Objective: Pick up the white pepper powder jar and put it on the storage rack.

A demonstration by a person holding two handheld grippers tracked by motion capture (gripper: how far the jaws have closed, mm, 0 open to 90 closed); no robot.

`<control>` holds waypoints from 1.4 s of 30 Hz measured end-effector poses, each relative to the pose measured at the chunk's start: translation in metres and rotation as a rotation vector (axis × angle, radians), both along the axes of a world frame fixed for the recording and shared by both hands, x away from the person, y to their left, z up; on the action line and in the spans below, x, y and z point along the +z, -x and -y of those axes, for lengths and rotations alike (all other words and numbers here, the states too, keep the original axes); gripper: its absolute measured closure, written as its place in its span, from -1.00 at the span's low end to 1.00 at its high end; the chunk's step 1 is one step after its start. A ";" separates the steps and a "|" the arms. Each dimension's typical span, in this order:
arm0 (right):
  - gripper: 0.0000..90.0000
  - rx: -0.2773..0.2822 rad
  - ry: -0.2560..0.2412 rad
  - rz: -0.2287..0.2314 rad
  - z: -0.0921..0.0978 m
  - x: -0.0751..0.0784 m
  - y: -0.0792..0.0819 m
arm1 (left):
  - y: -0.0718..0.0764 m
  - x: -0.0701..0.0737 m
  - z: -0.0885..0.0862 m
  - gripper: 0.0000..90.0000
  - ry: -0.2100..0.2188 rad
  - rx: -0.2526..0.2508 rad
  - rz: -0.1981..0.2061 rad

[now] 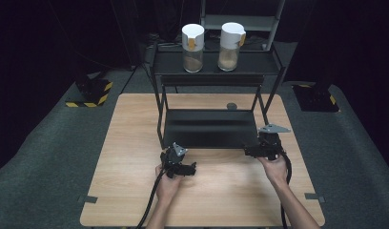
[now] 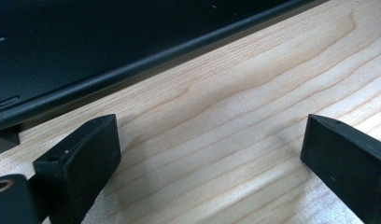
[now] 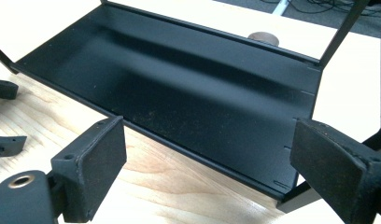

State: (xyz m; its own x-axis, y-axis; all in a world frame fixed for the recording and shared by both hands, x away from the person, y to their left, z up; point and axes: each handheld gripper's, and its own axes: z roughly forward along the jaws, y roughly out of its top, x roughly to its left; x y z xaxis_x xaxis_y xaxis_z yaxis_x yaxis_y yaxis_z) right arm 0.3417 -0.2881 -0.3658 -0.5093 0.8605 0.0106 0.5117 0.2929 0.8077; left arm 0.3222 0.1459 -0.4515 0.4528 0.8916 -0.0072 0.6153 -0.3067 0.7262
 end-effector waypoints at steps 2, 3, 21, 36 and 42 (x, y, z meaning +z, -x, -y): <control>-0.77 -0.002 0.002 -0.003 -0.001 -0.002 0.000 | 0.000 0.000 0.000 -0.89 0.000 0.000 0.000; -0.77 -0.002 0.004 -0.003 -0.001 -0.003 0.000 | 0.000 0.000 0.000 -0.89 0.000 0.000 0.000; -0.77 -0.008 0.031 -0.014 -0.008 -0.016 0.001 | 0.000 0.000 0.000 -0.89 0.000 0.000 0.000; -0.77 -0.012 0.053 -0.019 -0.014 -0.026 0.004 | 0.000 0.000 0.000 -0.89 0.001 0.000 0.000; -0.77 -0.008 0.059 -0.020 -0.016 -0.031 0.005 | 0.000 0.000 0.000 -0.89 0.001 0.000 0.000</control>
